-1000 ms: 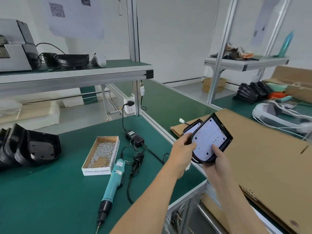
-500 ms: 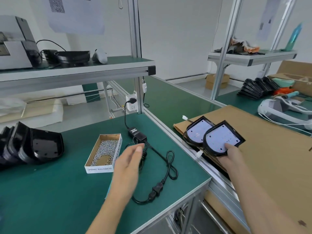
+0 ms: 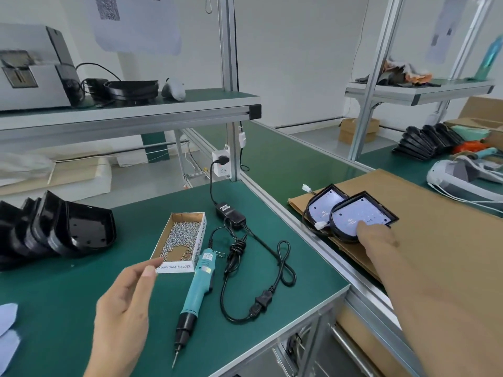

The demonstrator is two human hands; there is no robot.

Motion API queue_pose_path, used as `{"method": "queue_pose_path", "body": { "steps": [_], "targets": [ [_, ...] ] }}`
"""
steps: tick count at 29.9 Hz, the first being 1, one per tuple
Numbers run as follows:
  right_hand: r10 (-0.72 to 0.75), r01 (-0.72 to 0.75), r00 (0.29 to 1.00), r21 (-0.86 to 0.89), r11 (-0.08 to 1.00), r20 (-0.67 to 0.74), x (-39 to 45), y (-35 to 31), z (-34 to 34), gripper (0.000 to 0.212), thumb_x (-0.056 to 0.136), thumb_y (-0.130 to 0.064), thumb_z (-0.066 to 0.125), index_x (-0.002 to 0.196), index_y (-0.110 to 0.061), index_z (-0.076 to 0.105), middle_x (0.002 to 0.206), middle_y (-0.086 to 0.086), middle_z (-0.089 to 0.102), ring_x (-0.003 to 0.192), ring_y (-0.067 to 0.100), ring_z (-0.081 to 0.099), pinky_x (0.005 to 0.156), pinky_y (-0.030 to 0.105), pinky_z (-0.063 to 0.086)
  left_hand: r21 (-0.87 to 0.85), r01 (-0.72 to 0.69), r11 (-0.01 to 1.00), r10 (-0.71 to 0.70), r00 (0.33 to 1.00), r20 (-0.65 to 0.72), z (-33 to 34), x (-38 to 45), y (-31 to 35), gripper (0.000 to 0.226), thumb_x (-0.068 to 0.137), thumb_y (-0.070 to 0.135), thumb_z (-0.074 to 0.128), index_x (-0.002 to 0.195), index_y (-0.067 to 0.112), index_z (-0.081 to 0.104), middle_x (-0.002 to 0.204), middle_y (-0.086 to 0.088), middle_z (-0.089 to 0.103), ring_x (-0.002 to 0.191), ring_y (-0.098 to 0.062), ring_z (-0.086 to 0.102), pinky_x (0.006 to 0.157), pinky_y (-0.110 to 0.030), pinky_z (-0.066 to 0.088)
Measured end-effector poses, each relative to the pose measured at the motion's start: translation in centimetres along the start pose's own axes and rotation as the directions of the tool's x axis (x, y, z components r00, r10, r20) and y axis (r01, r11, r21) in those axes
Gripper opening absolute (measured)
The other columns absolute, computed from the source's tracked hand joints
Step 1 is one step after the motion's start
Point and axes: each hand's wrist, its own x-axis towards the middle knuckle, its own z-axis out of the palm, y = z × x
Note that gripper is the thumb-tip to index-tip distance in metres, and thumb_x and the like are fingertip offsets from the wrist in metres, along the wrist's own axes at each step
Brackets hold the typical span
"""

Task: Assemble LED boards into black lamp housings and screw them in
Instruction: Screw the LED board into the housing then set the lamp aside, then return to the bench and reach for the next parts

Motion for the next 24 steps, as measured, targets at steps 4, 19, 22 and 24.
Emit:
{"method": "queue_pose_path", "body": {
  "steps": [4,19,22,24],
  "targets": [
    [-0.009,0.024,0.998,-0.272,0.962,0.056,0.2,1.0,-0.6,0.066,0.105,-0.048,0.039,0.145,0.004,0.05,0.15,0.026,0.051,0.137,0.041,0.047,0.116,0.044,0.036,0.076,0.036,0.996,-0.022,0.985,-0.172,-4.9,0.8,-3.0,0.047,0.088,0.073,0.057,0.117,0.039,0.074,0.113,0.017,0.075,0.083,-0.015,0.068,0.07,-0.004,0.049],
    [-0.633,0.694,0.719,0.34,0.635,-0.286,-15.9,-7.9,6.0,0.034,0.1,-0.022,0.061,0.132,-0.014,0.057,0.117,0.007,0.055,0.093,0.018,0.051,0.08,0.033,0.045,0.465,0.312,0.828,-0.195,0.939,-0.283,-9.6,1.5,-8.9,0.025,0.101,0.028,0.061,0.076,0.028,0.064,0.07,0.005,0.07,0.073,-0.019,0.064,0.065,-0.03,0.045],
    [-0.805,0.78,0.569,0.419,0.465,-0.167,-22.7,-10.8,9.7,0.019,0.101,-0.02,0.063,0.119,-0.02,0.065,0.102,-0.006,0.061,0.088,0.006,0.059,0.079,0.016,0.043,0.467,0.295,0.834,-0.177,0.944,-0.28,-9.3,1.2,-8.8,0.028,0.1,0.027,0.062,0.072,0.024,0.061,0.061,0.006,0.063,0.063,-0.016,0.058,0.06,-0.026,0.044],
    [-0.881,0.796,0.468,0.466,0.386,-0.071,-26.9,-12.1,12.3,0.011,0.101,-0.018,0.065,0.11,-0.023,0.068,0.098,-0.013,0.066,0.09,0.001,0.061,0.077,0.007,0.042,0.463,0.291,0.837,-0.18,0.946,-0.27,-9.4,1.2,-8.7,0.031,0.099,0.027,0.061,0.069,0.024,0.058,0.057,0.009,0.057,0.054,-0.011,0.047,0.054,-0.025,0.04]
  ]
}}
